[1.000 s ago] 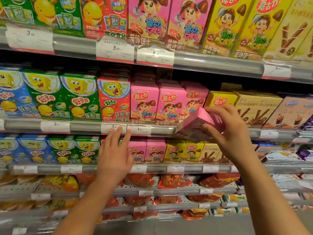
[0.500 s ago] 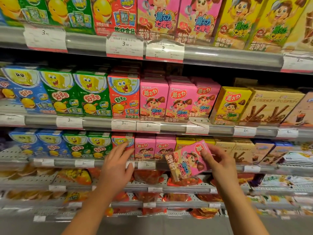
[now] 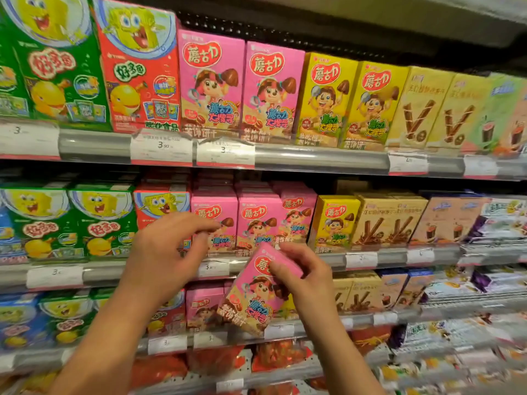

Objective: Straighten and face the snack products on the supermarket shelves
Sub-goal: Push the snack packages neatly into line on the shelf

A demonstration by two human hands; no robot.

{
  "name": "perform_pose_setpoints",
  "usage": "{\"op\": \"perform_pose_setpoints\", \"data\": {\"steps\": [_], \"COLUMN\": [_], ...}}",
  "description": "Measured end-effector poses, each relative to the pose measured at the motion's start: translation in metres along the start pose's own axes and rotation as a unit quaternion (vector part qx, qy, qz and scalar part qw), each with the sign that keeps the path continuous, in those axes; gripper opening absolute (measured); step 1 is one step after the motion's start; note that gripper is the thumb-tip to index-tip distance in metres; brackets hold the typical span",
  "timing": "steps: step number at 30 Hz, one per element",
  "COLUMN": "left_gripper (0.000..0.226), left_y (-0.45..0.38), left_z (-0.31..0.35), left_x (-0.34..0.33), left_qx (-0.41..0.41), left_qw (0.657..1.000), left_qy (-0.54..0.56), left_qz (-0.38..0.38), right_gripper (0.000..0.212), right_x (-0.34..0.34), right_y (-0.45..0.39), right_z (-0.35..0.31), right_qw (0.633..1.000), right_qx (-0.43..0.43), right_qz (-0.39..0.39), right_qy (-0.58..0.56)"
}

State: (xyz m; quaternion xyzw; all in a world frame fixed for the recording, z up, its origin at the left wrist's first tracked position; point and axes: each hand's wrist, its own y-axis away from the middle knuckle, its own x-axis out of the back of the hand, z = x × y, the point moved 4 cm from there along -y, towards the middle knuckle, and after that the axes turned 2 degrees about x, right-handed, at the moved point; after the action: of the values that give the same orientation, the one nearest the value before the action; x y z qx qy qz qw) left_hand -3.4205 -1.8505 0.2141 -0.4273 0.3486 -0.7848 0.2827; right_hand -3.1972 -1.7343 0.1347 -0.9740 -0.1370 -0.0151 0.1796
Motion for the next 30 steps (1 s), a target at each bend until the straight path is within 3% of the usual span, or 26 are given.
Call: {"op": "perform_pose_setpoints", "data": {"steps": [2,6,11,16,21,27,30], "left_gripper": [0.028,0.050,0.060,0.054,0.054,0.049,0.049], "left_y": [-0.020,-0.028,-0.026,-0.024,-0.015,-0.011,-0.009], "left_z": [0.017,0.025,0.015,0.014,0.018,0.026,0.024], "left_x": [-0.010,-0.033,-0.043,-0.048,-0.056,-0.069,-0.073], "left_qx": [-0.031,-0.074,-0.064,-0.074,-0.072,-0.060,-0.034], "left_qw": [0.998,0.981,0.974,0.974,0.974,0.979,0.985], "left_qy": [0.012,-0.045,-0.040,-0.027,-0.030,-0.026,-0.029], "left_qz": [-0.062,-0.175,-0.216,-0.214,-0.212,-0.195,-0.165], "right_gripper": [0.028,0.027,0.028,0.026,0.034,0.039,0.040], "right_x": [-0.007,-0.016,-0.014,-0.009,0.002,0.022,0.043], "right_y": [-0.004,-0.004,-0.004,-0.005,-0.007,-0.008,-0.015], "right_z": [-0.019,-0.050,-0.065,-0.069,-0.069,-0.066,-0.067], "right_qw": [0.999,0.994,0.987,0.974,0.930,0.889,0.889], "right_qx": [0.041,0.109,0.149,0.181,0.230,0.248,0.244], "right_qz": [-0.009,-0.023,-0.028,-0.070,-0.133,-0.153,-0.122], "right_qy": [0.006,0.012,0.054,0.114,0.255,0.353,0.368]}}
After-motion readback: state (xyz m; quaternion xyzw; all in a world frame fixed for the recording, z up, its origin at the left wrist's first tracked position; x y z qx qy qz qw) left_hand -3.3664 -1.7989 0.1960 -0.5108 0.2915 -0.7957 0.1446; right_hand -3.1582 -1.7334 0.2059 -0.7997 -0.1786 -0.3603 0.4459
